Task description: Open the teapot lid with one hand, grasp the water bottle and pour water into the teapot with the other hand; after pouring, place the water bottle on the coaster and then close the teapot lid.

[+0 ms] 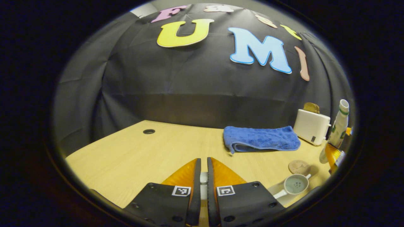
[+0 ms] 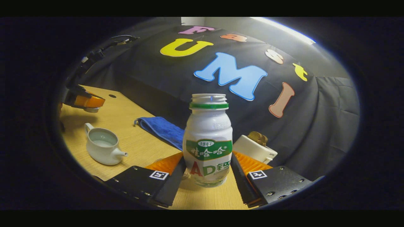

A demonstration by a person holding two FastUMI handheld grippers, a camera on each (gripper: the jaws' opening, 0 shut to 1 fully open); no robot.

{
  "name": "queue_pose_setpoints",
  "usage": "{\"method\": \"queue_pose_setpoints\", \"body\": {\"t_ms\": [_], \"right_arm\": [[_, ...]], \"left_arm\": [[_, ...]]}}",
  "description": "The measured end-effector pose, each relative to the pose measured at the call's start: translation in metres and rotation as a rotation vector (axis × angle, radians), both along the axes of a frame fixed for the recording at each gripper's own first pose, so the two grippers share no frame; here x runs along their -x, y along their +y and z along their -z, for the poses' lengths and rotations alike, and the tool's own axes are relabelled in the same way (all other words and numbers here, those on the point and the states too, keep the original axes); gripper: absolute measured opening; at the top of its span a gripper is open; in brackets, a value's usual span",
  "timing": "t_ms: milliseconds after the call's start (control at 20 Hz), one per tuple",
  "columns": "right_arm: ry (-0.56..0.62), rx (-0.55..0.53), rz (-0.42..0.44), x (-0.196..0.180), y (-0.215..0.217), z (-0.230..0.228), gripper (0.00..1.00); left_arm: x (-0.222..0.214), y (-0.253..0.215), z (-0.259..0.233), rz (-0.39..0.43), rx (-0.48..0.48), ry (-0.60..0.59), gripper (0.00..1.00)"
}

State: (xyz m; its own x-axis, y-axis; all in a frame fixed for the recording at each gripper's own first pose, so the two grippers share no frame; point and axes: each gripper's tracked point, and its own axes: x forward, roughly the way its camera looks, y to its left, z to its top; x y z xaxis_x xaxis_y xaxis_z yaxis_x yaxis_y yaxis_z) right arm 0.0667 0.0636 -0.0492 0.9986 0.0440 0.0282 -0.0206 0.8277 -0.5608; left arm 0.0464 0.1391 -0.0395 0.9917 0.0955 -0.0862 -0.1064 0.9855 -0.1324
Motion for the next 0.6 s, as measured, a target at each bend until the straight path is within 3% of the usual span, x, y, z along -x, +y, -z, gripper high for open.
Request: {"method": "queue_pose_setpoints", "body": {"t_ms": [150, 200, 250, 550, 600], "right_arm": [[0.004, -0.007, 0.011, -0.004, -0.001, 0.0, 0.77], [0.001, -0.009, 0.018, -0.003, -0.002, 0.0, 0.77], [0.002, -0.009, 0.024, -0.002, -0.001, 0.0, 0.77], [-0.003, -0.015, 0.035, -0.002, -0.002, -0.001, 0.77], [-0.004, -0.015, 0.037, -0.002, -0.002, -0.001, 0.77]], "left_arm": [[0.004, -0.026, -0.011, 0.074, 0.004, -0.034, 0.2], [0.005, -0.037, -0.016, 0.111, 0.009, -0.052, 0.16], [0.007, -0.048, -0.022, 0.148, 0.011, -0.072, 0.2], [0.026, -0.101, -0.051, 0.315, -0.045, -0.177, 0.12], [0.028, -0.108, -0.053, 0.337, -0.055, -0.187, 0.2]]}}
